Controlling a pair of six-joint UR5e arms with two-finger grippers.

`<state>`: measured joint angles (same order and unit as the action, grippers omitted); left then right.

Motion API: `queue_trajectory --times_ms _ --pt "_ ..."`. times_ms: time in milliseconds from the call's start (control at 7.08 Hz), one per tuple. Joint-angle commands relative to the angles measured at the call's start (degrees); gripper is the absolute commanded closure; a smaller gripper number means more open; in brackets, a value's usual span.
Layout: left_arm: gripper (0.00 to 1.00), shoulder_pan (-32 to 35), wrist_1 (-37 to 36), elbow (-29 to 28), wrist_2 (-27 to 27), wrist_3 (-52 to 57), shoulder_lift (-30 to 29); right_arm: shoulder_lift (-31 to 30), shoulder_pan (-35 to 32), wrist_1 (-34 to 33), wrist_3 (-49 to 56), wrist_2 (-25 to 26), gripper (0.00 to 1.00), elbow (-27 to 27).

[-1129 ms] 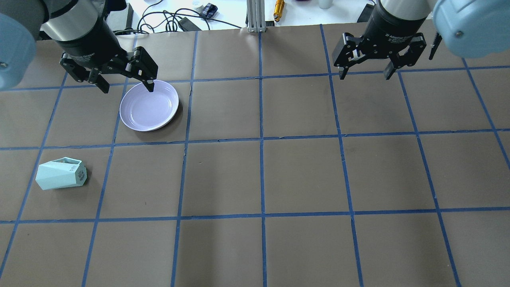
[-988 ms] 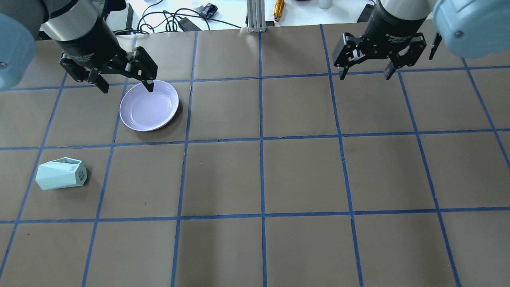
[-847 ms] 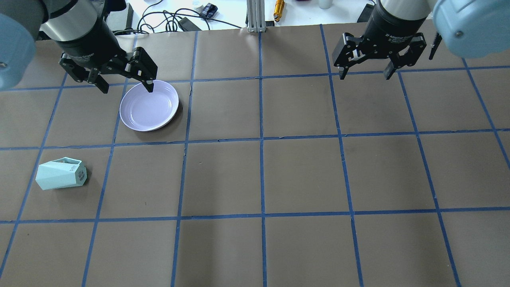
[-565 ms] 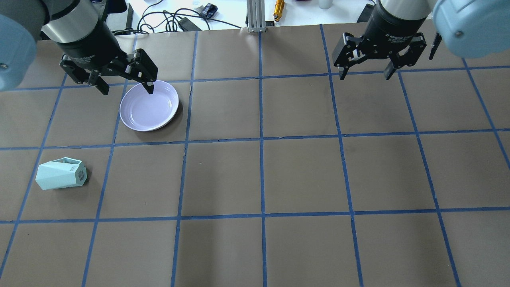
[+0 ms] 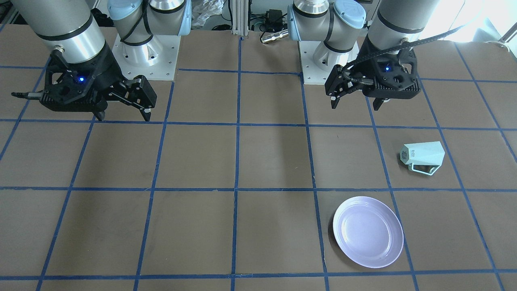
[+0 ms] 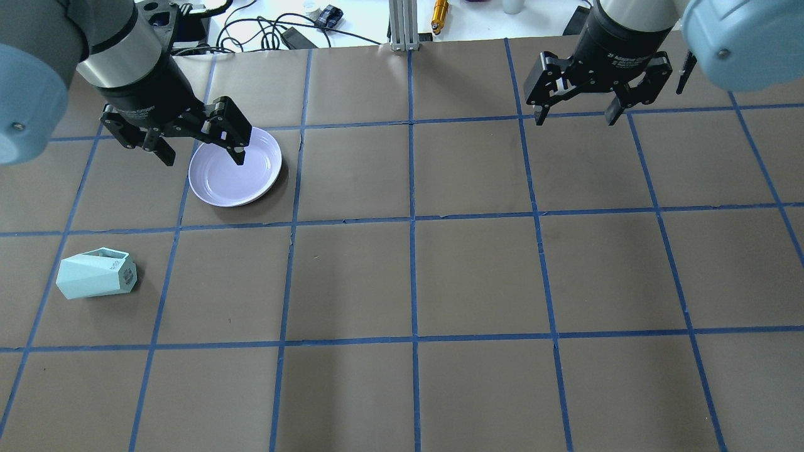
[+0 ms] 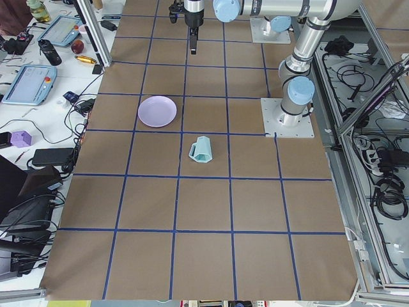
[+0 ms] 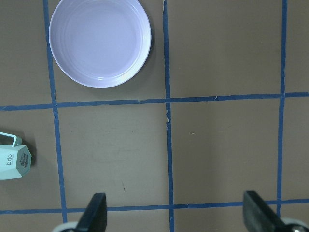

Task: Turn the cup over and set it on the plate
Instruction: 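Move the left gripper away from the white plate toward the mint-green cup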

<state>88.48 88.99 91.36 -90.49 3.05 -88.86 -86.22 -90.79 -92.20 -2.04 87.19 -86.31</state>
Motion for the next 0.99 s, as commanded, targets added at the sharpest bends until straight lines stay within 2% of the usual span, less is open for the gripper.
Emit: queue_trajectory --times_ms 0,282,847 --pt "0.00 -3.47 0.05 0.13 0.23 0.90 -0.34 0.00 0.00 0.00 0.02 0.00 0.00 0.00" --pt "0.00 -10.66 1.88 0.22 0.40 4.31 -0.26 0.00 0.00 0.00 0.02 0.00 0.00 0.00" --pt "0.02 -30.08 7.51 0.40 1.02 23.88 -2.09 0.00 0.00 0.00 0.02 0.00 0.00 0.00"
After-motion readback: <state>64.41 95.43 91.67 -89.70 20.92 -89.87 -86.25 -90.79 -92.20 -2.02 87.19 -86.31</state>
